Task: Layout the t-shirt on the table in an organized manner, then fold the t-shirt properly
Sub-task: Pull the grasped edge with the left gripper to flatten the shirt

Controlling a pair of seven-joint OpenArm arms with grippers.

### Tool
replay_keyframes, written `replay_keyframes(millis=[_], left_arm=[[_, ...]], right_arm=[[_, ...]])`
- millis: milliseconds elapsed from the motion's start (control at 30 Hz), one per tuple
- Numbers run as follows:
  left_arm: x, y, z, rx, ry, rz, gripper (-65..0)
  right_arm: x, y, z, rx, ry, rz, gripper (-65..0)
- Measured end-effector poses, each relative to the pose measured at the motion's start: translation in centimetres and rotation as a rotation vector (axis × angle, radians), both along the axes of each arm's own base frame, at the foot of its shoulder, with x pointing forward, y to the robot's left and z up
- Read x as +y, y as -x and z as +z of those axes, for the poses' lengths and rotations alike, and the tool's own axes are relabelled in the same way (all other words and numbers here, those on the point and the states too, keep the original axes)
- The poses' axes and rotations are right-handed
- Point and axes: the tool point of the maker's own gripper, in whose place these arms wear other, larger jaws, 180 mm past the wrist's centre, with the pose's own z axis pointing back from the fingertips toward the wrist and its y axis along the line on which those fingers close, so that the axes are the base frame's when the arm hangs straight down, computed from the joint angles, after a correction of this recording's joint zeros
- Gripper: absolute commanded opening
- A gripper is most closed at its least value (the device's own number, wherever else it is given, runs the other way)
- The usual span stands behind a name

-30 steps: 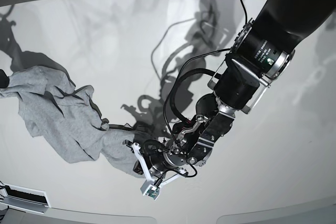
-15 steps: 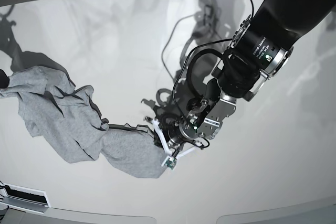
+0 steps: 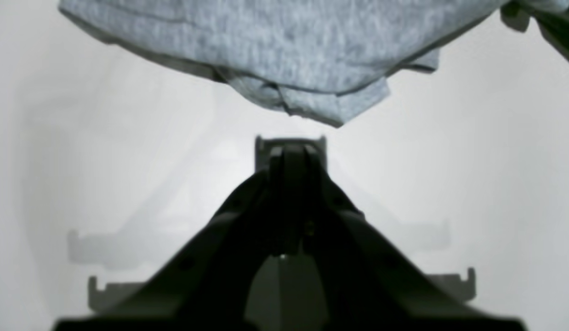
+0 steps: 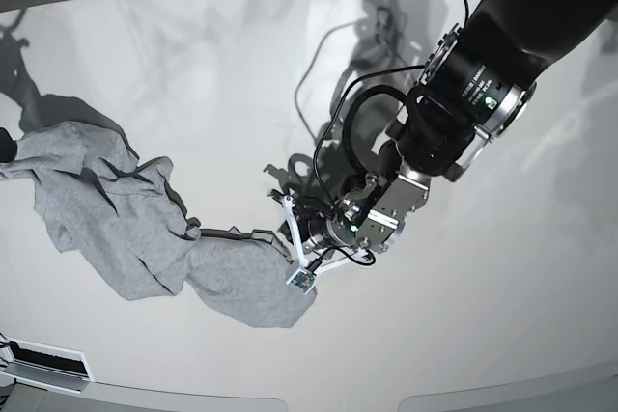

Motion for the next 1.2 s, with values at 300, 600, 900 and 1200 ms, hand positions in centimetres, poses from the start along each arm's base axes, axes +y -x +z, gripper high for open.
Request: replay_keyframes(millis=[300, 600, 900, 1200], left_arm=[[-2.0, -1.8, 3.3, -0.041, 0.273, 0.142, -32.4], [0.1, -5.4, 5.6, -0.129, 0.373, 0.467, -65.0], [-2.0, -3.9, 5.1, 0.041, 0.366, 0.357, -65.0], [-2.5, -3.5, 5.8, 0.079, 0.292, 0.285, -65.0]], right_arm=[[0.0, 0.0, 0.0, 0.001, 0.000, 0.000, -65.0], [0.0, 0.0, 0.0, 0.001, 0.000, 0.000, -65.0], [-0.3, 0.0, 0.2, 0.001, 0.012, 0.002, -65.0], [-0.3, 0.0, 0.3, 0.001, 0.014, 0.002, -65.0]])
